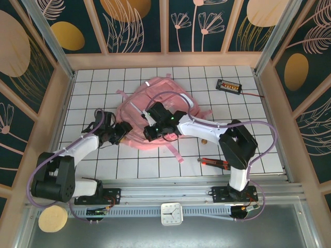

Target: Pack books, pencil case, and school supplies into a backpack

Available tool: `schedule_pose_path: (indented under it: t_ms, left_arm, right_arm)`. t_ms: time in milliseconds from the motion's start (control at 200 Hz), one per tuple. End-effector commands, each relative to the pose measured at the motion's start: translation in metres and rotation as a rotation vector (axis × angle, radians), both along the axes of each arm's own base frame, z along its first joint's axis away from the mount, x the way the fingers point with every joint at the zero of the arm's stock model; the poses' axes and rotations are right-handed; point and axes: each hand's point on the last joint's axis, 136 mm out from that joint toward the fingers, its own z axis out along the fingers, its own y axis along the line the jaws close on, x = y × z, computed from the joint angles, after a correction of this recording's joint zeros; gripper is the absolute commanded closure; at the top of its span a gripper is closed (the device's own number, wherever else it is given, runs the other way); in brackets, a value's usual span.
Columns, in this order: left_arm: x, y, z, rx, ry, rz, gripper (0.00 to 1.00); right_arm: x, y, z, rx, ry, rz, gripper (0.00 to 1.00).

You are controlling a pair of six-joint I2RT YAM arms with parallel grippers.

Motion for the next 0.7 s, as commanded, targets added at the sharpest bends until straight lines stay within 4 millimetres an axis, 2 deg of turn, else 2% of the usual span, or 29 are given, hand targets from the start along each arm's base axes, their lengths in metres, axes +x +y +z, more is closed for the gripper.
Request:
schedule_pose_path:
  t_ms: [0,40,165,385,520,696]
  left_arm:
    - [0.014,-0.005,0.005,-0.024,-0.049,0.005,0.91]
    - [0.015,-0.002,0.006,-0.013,-0.056,0.022,1.0]
    - [0.016,0.009,0.009,0.004,-0.079,0.08,1.0]
    - [0.02,0.017,0.013,0.035,-0.092,0.102,1.0]
    - [0.021,0.018,0.015,0.049,-0.095,0.091,1.0]
    - [0.017,0.021,0.018,0.082,-0.093,0.068,1.0]
  right_arm:
    - [0.011,0.002,0.006,-0.013,-0.022,0.004,1.0]
    - [0.011,0.0,0.003,-0.028,-0.021,0.007,1.0]
    - [0.008,-0.02,-0.013,-0.143,0.004,0.024,1.0]
    - [0.004,-0.077,-0.033,-0.303,0.018,0.031,1.0]
    - [0.02,-0.1,-0.029,-0.344,-0.009,0.006,1.0]
    - [0.049,-0.109,-0.009,-0.329,-0.08,-0.005,1.0]
